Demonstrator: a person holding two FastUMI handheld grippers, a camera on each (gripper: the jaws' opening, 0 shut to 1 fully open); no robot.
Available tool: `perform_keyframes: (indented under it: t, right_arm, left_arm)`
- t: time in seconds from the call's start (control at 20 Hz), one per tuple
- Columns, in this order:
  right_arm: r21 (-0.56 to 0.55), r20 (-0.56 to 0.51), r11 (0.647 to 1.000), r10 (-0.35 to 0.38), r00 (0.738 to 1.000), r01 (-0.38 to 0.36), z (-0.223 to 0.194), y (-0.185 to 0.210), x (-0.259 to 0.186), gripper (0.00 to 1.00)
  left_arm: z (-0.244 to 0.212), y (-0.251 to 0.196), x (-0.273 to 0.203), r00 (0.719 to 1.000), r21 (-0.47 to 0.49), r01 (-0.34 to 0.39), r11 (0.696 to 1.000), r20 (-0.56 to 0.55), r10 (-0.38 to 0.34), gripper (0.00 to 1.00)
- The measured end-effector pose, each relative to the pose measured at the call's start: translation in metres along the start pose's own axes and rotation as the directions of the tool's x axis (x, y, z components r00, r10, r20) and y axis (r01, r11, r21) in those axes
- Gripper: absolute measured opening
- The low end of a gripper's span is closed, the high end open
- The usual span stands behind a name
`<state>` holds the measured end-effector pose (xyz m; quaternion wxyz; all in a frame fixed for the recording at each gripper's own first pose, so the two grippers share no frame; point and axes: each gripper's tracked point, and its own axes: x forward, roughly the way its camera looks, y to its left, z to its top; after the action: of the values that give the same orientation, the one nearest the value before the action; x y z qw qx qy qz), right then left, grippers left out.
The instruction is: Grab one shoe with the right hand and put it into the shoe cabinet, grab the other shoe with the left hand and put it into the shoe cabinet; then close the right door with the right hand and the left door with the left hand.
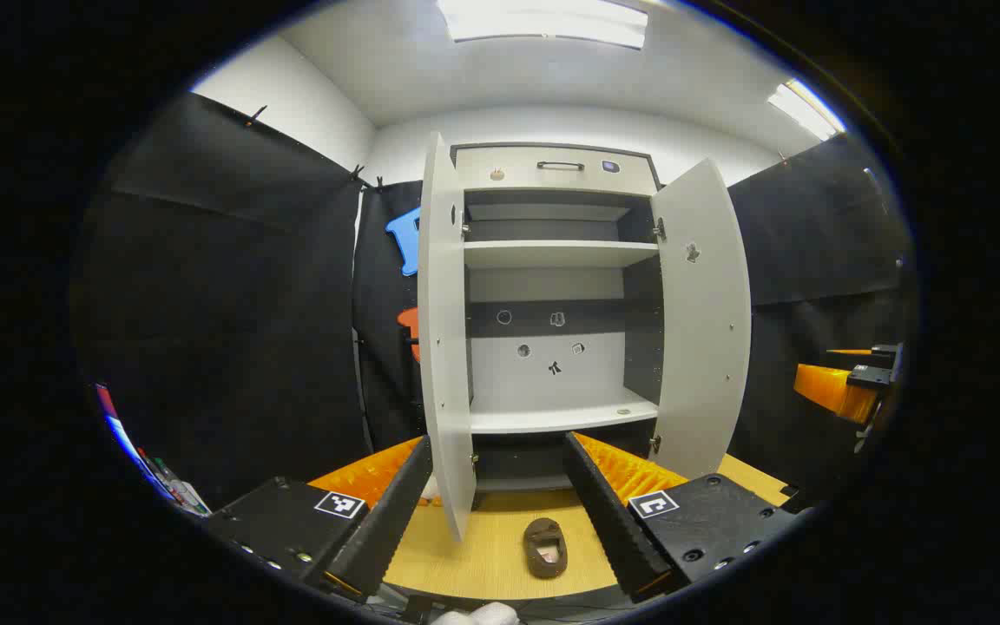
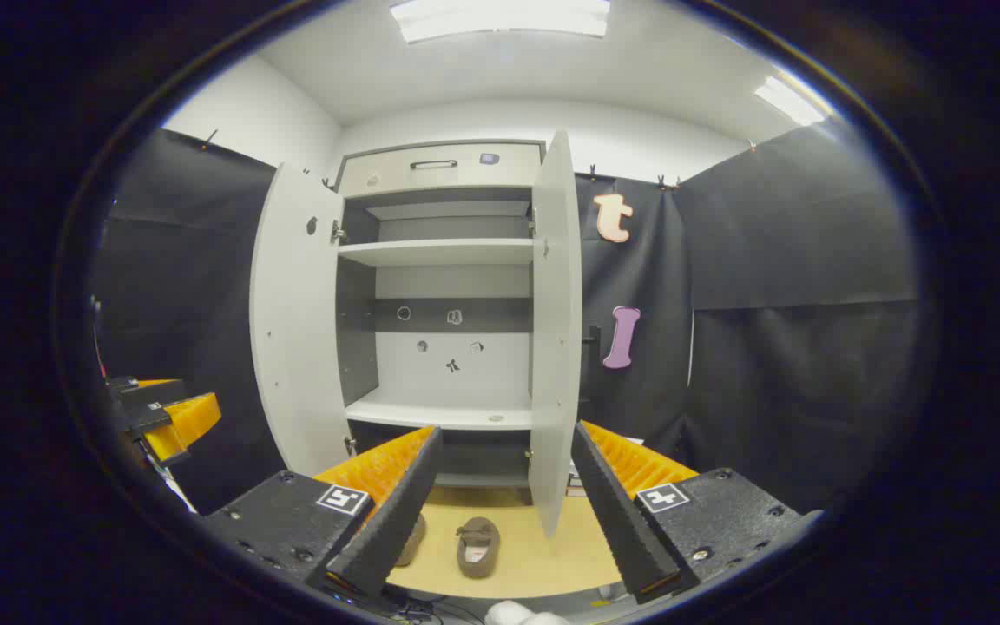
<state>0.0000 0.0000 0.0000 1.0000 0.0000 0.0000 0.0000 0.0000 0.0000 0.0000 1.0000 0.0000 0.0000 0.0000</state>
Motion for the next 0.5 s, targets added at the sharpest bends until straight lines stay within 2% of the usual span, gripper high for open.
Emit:
perform_keyframes:
  t: [0.05,0.4,0.5]
  right_arm:
    - [-0.003,0.001,1.000,-0.003,1.000,0.003,0.0011,-0.0008,-0.0001,0.97]
    - [0.002,0.005,1.000,-0.010,1.000,0.010,-0.0024,-0.0050,-0.0044,0.97]
    - [-0.001,0.009,1.000,-0.010,1.000,0.010,-0.0023,-0.0065,-0.0047,0.97]
  left_arm:
    - [0.0008,0.0006,-0.0002,1.000,0.002,0.002,1.000,0.002,-0.002,0.94]
    - [0.0036,0.0034,-0.0010,1.000,0.011,-0.001,1.000,0.007,0.001,0.94]
    - [0.0035,0.0040,-0.0013,1.000,0.013,-0.005,1.000,0.007,0.005,0.98]
